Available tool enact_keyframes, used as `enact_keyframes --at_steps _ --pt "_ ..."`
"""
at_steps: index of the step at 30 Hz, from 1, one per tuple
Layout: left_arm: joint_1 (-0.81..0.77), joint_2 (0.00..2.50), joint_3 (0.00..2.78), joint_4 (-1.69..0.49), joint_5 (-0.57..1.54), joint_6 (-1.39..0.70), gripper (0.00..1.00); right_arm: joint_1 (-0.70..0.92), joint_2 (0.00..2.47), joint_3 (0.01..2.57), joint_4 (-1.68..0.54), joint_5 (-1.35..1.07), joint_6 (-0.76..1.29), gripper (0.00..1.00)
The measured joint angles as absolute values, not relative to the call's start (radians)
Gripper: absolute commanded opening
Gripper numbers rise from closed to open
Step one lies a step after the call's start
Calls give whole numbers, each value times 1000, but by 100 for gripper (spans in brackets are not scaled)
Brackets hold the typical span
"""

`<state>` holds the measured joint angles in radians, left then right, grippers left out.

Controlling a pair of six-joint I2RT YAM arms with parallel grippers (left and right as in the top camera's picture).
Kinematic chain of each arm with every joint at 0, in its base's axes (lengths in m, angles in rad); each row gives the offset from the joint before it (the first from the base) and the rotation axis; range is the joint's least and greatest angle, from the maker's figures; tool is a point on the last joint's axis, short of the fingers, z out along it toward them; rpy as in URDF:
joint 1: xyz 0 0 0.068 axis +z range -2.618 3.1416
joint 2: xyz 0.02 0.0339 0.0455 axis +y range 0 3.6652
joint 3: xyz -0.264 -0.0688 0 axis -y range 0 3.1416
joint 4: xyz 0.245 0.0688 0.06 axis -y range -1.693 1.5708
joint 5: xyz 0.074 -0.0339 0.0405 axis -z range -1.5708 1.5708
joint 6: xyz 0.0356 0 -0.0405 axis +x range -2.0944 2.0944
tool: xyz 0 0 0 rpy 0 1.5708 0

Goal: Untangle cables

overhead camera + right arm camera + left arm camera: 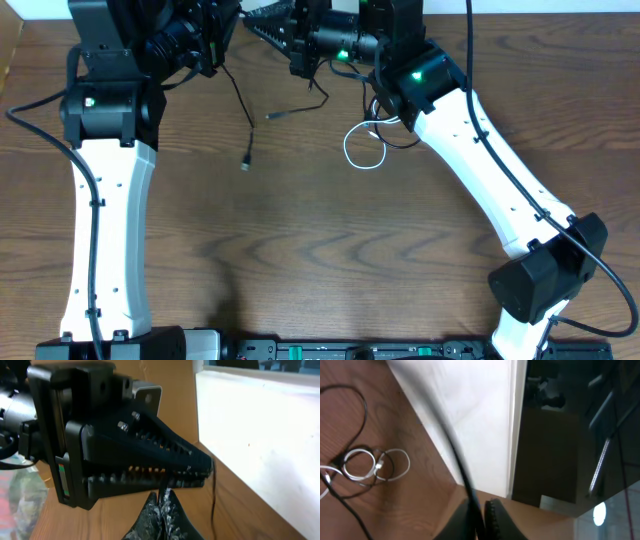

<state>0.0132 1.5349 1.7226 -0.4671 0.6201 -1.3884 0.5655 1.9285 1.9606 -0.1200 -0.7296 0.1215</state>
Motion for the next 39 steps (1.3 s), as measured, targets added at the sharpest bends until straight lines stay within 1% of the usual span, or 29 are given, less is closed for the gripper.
enact_keyframes --at_steps 5,6,8,9,10,11,12,14,17,21,25,27,31,34,39 --pt "13 1535 1723 -468 617 -1391 8 566 1929 1961 -167 -709 122 1" --pt "13 1535 1723 -468 617 -1391 8 566 1929 1961 -178 -698 122 3" --pt "13 1535 1723 -468 615 -1391 8 566 1929 1961 -190 -685 122 20" --pt "13 1535 1723 -468 615 -1391 7 566 1929 1961 -195 -679 127 36" --pt "13 1535 1723 -468 614 -1391 7 566 1929 1961 -198 -671 124 43" --pt "13 1535 1723 -467 614 -1391 8 566 1929 1961 -202 -663 124 46" --pt "13 1535 1723 -466 614 -1391 7 566 1929 1961 -204 -655 121 51" --pt "13 1535 1723 -448 614 -1391 7 565 1929 1961 -210 -632 126 67" --pt "13 1535 1723 -365 614 -1391 7 562 1929 1961 -229 -596 129 85" --pt "13 1535 1723 -306 590 -1383 8 543 1929 1961 -263 -548 126 99" --pt "13 1535 1723 -306 508 -1296 7 489 1929 1961 -297 -522 125 99" --pt "13 1535 1723 -306 460 -1209 8 456 1929 1961 -324 -516 125 99" --pt "13 1535 1723 -306 357 -944 8 393 1929 1961 -371 -505 125 99" --pt "13 1535 1723 -305 268 -797 7 357 1929 1961 -402 -500 125 99" --pt "13 1539 1723 -305 71 -693 7 339 1929 1961 -440 -500 125 99"
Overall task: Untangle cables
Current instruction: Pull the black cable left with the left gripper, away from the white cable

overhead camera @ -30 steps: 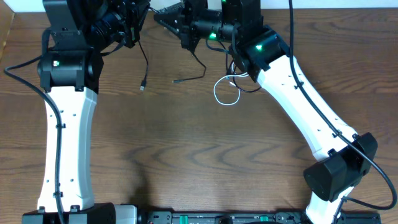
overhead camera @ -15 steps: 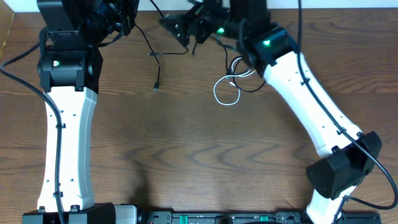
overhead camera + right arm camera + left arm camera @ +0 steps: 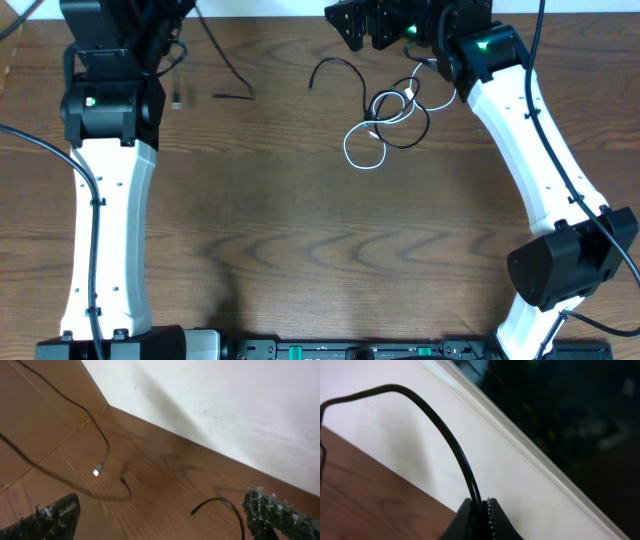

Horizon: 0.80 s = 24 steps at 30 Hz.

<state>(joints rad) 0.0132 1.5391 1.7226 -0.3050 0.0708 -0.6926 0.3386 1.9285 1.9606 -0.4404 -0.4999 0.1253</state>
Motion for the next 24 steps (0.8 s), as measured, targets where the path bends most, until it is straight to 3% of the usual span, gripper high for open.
enact_keyframes --at_steps 6,14,24 --pt "14 1605 1723 -180 -128 -615 7 339 1929 1961 -469 -500 125 99" --pt "15 1735 1722 129 -168 -336 7 339 1929 1961 -476 -501 125 99" --pt "117 1894 1723 292 -261 -83 7 339 1929 1961 -524 -501 125 99"
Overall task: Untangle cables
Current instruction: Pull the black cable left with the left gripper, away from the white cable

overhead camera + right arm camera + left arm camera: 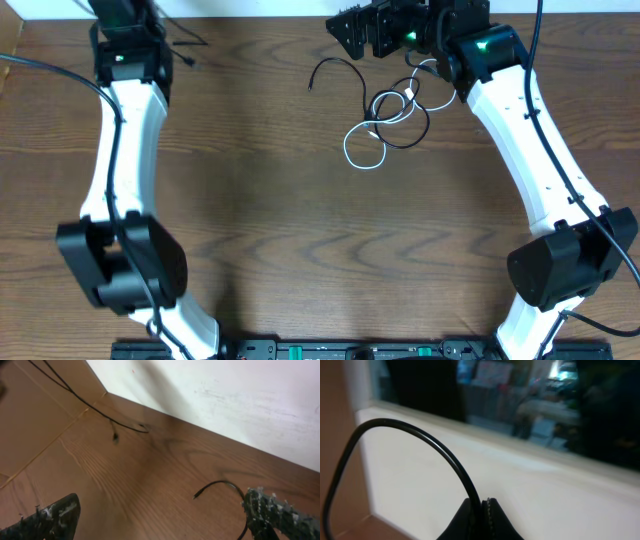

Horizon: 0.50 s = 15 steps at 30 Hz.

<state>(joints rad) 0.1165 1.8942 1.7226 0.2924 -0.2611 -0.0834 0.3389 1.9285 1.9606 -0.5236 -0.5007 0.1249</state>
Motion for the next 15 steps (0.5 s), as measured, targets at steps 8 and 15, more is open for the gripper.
enact_keyframes --at_steps 8,15 --pt "208 2113 1723 315 -276 89 8 339 1929 1961 -569 -501 125 99" --pt "220 2219 1723 185 -265 196 21 339 1929 1961 -579 -501 125 99"
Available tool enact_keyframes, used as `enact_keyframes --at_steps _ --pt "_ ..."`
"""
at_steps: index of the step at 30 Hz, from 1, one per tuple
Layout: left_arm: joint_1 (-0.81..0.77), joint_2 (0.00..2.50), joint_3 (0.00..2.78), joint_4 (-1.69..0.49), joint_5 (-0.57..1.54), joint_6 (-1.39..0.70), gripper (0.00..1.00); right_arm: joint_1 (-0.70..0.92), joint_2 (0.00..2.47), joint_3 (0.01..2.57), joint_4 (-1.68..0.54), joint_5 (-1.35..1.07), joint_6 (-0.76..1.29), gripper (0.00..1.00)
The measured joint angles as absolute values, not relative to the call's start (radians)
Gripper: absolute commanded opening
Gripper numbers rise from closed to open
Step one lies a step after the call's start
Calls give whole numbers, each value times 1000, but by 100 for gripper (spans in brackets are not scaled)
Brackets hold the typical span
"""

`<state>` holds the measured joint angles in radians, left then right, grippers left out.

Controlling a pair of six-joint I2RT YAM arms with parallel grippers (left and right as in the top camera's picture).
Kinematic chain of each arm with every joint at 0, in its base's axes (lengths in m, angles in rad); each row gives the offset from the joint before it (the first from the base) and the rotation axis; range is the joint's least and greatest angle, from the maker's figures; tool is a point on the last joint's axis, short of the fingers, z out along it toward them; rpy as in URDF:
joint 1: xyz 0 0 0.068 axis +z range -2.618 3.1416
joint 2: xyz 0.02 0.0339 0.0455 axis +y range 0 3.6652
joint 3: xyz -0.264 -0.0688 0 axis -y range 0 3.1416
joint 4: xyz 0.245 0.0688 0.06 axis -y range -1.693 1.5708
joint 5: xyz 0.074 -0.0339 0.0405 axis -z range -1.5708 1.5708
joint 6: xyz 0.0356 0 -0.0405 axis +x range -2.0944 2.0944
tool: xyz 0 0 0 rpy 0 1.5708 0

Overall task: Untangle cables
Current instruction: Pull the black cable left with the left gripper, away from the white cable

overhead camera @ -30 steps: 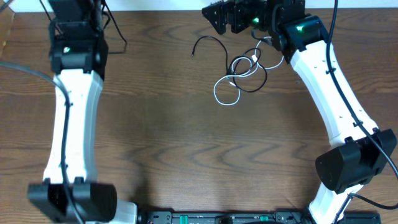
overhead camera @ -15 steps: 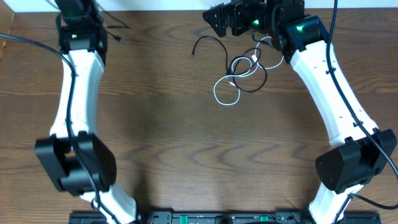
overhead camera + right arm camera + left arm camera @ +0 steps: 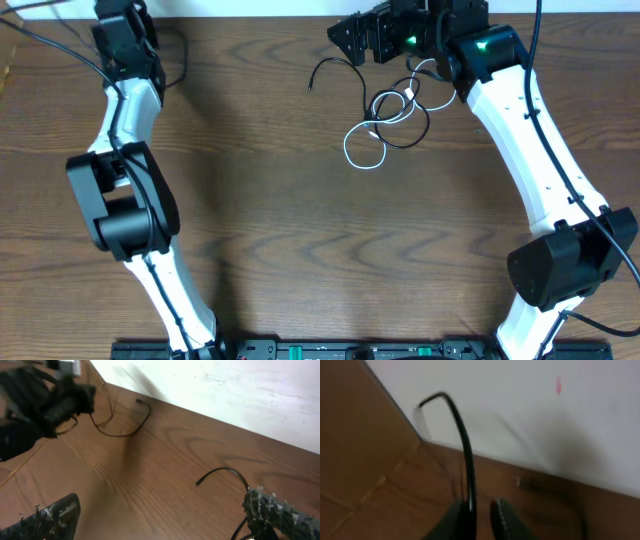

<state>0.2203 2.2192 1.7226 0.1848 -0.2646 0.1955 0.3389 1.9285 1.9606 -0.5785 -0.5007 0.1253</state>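
The black cable (image 3: 465, 450) runs up between my left gripper's (image 3: 481, 510) fingers, against the left finger, with a gap to the right one. The gripper is open at the table's far left back corner. Its loop (image 3: 184, 55) lies on the wood there, and the right wrist view shows the black cable (image 3: 120, 427) too. A tangle of white loops (image 3: 365, 148) and another black cable (image 3: 325, 65) sits at the back right. My right gripper (image 3: 165, 520) hangs open above and behind the tangle, holding nothing.
A white wall (image 3: 240, 390) borders the wooden table (image 3: 320, 250) at the back. A brown cardboard panel (image 3: 350, 435) stands at the far left corner. My left arm (image 3: 120, 190) stretches along the left side and my right arm (image 3: 530, 150) along the right.
My left gripper was shut on the black cable, facing the window above the wall. Now it is low at the far left corner with jaws parted, and the cable's loop lies on the table. The right arm is unchanged.
Both grippers met at the back centre, each shut on the black cable beside the tangle. Then the right gripper was open over the tangle and the left held the cable further left. The cable has ended up at the far left corner, apart from the tangle.
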Motion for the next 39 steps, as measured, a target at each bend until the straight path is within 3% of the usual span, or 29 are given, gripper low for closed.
enact_keyframes --at_steps 8,9,10,13,23,25,33,39 --pt "186 2225 1723 -62 -30 199 22 339 1929 1961 -578 -500 125 99" --pt "178 2225 1723 -89 -12 199 24 339 1929 1961 -579 -500 125 99" --pt "171 2225 1723 -110 2 199 35 339 1929 1961 -580 -501 125 99" --pt "150 2225 1723 -162 20 198 41 339 1929 1961 -583 -500 125 99" --pt "195 2208 1723 -183 0 172 45 339 1929 1961 -611 -501 125 99" --pt "196 2185 1723 -161 13 136 52 339 1929 1961 -611 -500 125 99" --pt "195 2136 1727 -220 83 2 52 340 1929 1961 -611 -501 125 99" --pt "195 2212 1727 -240 162 3 62 343 1929 1961 -622 -501 125 99"
